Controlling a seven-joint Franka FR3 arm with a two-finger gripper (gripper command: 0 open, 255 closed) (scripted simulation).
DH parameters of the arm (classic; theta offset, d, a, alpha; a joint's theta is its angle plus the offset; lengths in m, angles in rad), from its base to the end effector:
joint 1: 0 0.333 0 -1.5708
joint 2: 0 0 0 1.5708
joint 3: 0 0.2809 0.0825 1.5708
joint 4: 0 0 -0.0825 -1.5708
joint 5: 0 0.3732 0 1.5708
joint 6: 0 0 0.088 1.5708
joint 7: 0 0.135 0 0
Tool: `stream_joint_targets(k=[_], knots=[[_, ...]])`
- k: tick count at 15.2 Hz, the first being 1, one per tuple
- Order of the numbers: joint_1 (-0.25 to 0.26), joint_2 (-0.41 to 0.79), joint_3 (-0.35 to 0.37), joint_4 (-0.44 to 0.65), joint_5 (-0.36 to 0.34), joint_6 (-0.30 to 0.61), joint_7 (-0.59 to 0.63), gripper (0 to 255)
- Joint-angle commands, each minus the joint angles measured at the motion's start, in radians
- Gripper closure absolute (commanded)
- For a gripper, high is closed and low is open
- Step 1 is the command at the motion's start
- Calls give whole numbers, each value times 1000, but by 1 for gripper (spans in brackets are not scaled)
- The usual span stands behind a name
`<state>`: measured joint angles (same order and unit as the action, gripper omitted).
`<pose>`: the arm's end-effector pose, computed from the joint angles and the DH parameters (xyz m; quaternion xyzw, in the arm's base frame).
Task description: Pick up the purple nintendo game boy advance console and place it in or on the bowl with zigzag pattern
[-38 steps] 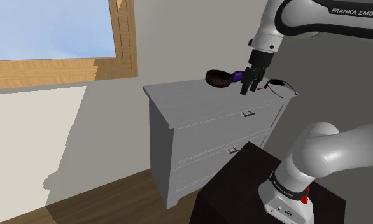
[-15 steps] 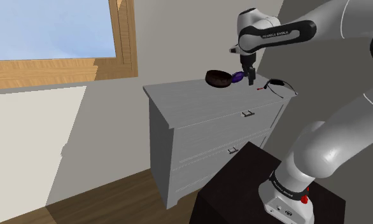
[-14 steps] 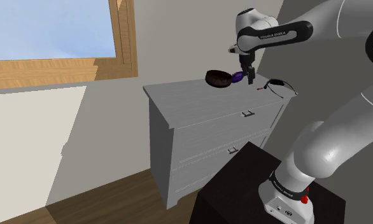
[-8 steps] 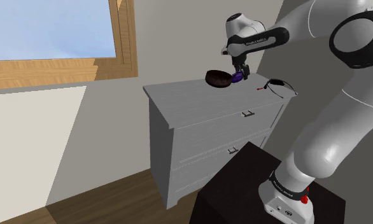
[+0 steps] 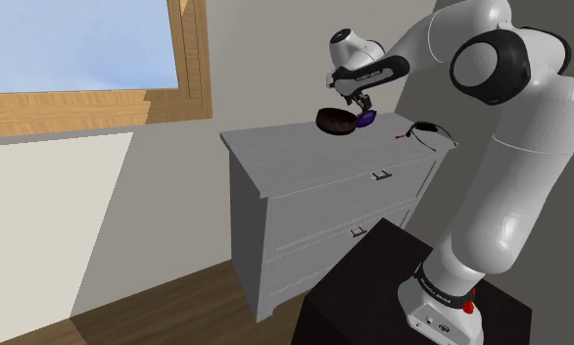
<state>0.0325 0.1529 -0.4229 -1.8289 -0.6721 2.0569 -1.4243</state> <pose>0.5423 -0.2670 0.4231 0.7398 0.5866 -0.2345 0.2315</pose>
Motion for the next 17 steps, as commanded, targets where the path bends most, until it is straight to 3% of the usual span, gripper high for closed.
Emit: stream_joint_targets(k=[1, 7, 15, 16, 17], knots=[[-8, 22, -3, 7, -5, 26, -16, 0], [-34, 56, -17, -10, -5, 92, -15, 0], [-34, 57, -17, -10, -5, 91, -15, 0], [-34, 57, -17, -10, -5, 91, -15, 255], [-34, 57, -17, -10, -5, 91, -15, 255]])
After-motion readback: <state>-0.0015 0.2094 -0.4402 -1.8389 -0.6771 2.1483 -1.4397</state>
